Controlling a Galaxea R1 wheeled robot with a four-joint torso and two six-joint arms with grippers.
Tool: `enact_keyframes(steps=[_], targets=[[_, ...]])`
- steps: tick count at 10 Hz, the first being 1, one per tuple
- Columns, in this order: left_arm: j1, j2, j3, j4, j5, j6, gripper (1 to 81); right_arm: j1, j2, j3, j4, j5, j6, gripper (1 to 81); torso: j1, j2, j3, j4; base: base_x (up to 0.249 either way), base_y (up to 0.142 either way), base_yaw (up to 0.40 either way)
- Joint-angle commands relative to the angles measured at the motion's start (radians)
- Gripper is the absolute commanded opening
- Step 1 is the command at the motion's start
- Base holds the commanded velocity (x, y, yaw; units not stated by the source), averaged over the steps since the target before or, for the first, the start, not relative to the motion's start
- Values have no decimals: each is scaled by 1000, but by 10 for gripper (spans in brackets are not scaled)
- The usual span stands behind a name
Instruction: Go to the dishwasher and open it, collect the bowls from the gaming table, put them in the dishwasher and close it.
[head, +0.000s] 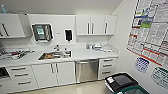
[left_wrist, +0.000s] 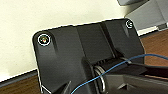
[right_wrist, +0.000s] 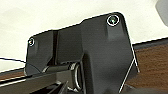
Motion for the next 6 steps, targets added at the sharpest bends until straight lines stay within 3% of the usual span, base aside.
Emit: enact_keyframes(steps=[1, 6], targets=[[-48, -10, 7, 6, 53, 10, 811, 48, -13, 6, -10, -48, -2, 811, 0, 0, 0, 0, 102, 0, 0], [-48, -12, 7, 6, 53, 10, 811, 47, -12, 6, -10, -48, -2, 811, 0, 0, 0, 0, 102, 0, 0]])
